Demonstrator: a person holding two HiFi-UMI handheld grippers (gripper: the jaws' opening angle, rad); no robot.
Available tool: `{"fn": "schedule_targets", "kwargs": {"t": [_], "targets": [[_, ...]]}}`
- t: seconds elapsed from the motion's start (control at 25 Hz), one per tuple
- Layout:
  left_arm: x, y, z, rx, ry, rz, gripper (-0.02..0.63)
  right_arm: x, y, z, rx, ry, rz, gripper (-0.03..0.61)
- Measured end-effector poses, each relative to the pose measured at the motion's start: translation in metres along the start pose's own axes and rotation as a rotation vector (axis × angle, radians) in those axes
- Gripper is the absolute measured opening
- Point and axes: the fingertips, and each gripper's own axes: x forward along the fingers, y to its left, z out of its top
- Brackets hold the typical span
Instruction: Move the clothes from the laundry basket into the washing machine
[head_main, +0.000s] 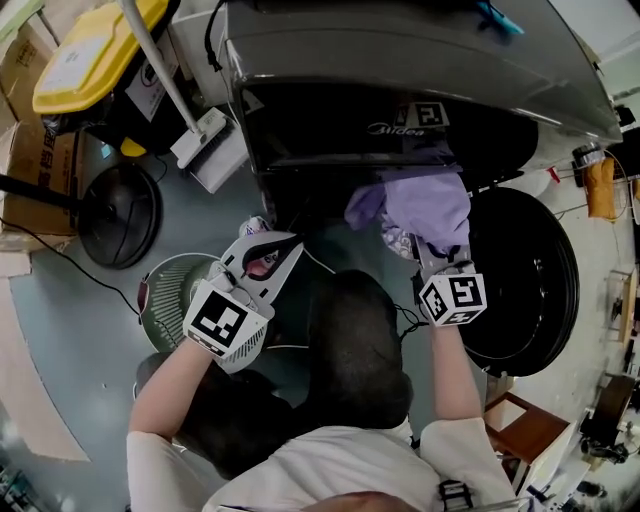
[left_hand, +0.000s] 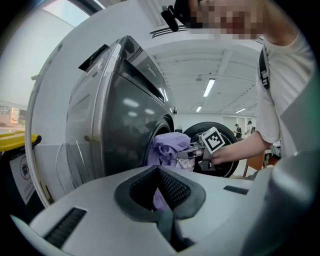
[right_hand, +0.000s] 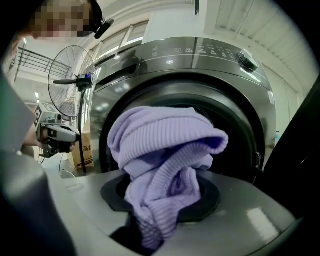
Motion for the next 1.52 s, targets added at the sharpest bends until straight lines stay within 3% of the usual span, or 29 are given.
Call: {"fn": "schedule_targets", "kwargs": {"t": [0.52,0.96,1.52], "targets": [[0.005,-0.008,-0.009,0.006,0.035,-0.015,0.006,0.08,-0.049,-0.019,-0.03,-0.059,-0.094,0.193],[0.009,-0.002,-0.011,-0.015,0.036,-0.006,0.006,0.117,-0.072,-0.003,-0.102,-0.134,-0.161,0.195],[0.014,0.007,-0.012,-0.031,0.048,0.003,0.006,0.152,-0.094,-0.023,-0.16,-0.098,-0.236,0.212]]}}
